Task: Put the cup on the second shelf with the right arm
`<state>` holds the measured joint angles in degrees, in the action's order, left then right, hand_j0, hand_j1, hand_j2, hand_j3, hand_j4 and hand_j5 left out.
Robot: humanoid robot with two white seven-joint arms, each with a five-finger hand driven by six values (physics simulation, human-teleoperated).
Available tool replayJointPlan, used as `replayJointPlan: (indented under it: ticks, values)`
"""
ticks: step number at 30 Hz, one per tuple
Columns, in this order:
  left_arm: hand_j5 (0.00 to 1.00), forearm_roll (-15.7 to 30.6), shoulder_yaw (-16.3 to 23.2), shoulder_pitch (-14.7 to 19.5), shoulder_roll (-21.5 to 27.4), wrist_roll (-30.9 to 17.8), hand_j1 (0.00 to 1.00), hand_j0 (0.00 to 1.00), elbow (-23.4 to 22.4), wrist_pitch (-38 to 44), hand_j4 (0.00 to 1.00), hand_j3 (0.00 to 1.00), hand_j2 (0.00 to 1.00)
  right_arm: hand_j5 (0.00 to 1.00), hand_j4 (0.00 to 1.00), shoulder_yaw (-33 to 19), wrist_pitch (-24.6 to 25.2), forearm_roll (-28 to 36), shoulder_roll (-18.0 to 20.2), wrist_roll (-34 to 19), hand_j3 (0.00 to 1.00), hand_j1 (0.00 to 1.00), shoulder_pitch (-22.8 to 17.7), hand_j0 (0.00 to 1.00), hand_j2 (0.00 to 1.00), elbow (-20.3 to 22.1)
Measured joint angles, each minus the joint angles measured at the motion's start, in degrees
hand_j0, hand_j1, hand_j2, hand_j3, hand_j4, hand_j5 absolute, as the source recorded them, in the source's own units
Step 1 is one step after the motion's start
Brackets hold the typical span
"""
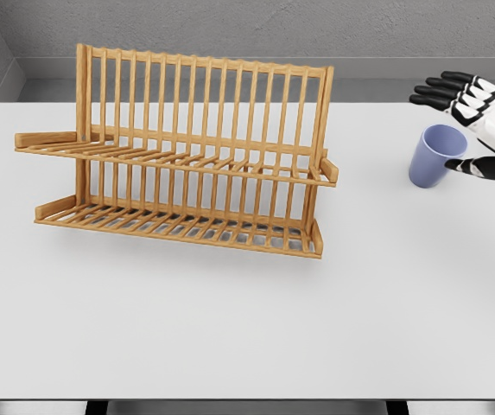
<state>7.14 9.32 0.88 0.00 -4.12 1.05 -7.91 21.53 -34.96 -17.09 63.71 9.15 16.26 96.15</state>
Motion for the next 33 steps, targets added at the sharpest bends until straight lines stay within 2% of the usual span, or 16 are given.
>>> replayJointPlan:
  ticks: [3,5,7,10,13,17,19,20,24,33]
  values:
    - [1.00,0.01,0.00,0.00,0.00,0.00,1.00,1.00,0.00,0.00,1.00,1.00,1.00,1.00,1.00,-0.14,0.12,0.12,0.33,0.19,1.00,1.00,-0.09,1.00,1.00,-0.03]
    - [1.00,0.00,0.00,0.00,0.00,0.00,1.00,1.00,0.00,0.00,1.00,1.00,1.00,1.00,1.00,-0.26,0.35,0.34,1.02,0.33,1.00,1.00,-0.09,1.00,1.00,-1.48]
    - [1.00,-0.01,0.00,0.00,0.00,0.00,1.00,1.00,0.00,0.00,1.00,1.00,1.00,1.00,1.00,-0.60,0.51,0.28,2.00,-1.92,1.00,1.00,1.05,1.00,1.00,-2.97]
    - [1.00,0.01,0.00,0.00,0.00,0.00,1.00,1.00,0.00,0.00,1.00,1.00,1.00,1.00,1.00,-2.64,0.62,0.19,2.60,-12.02,1.00,1.00,1.49,1.00,1.00,-5.57]
    - [1.00,0.01,0.00,0.00,0.00,0.00,1.00,1.00,0.00,-0.01,1.00,1.00,1.00,1.00,1.00,-3.51,2.74,0.47,2.55,-22.81,1.00,1.00,4.04,1.00,1.00,-6.50]
    - [1.00,0.03,0.00,0.00,0.00,0.00,1.00,1.00,0.00,0.00,1.00,1.00,1.00,1.00,1.00,-3.15,6.02,0.77,0.70,-35.20,1.00,1.00,12.03,1.00,1.00,-7.14]
    - [1.00,0.04,0.00,0.00,0.00,0.00,1.00,1.00,0.01,0.00,1.00,1.00,1.00,1.00,1.00,-0.14,7.91,0.86,-1.08,-39.52,1.00,1.00,19.55,1.00,1.00,-8.25]
    - [1.00,0.03,0.01,0.00,0.00,0.00,1.00,1.00,-0.01,0.00,1.00,1.00,1.00,1.00,1.00,2.15,8.55,0.92,-2.27,-40.81,1.00,1.00,22.59,1.00,1.00,-9.48]
    - [1.00,0.01,0.00,0.00,0.00,0.00,1.00,1.00,0.00,0.00,1.00,1.00,1.00,1.00,1.00,7.91,9.47,0.79,-4.74,-43.29,1.00,1.00,22.85,1.00,1.00,-12.15]
    - [1.00,0.01,0.00,0.00,0.00,0.00,1.00,1.00,0.00,0.00,1.00,1.00,1.00,1.00,1.00,11.83,10.02,0.78,-7.25,-44.12,1.00,1.00,26.37,1.00,1.00,-15.76]
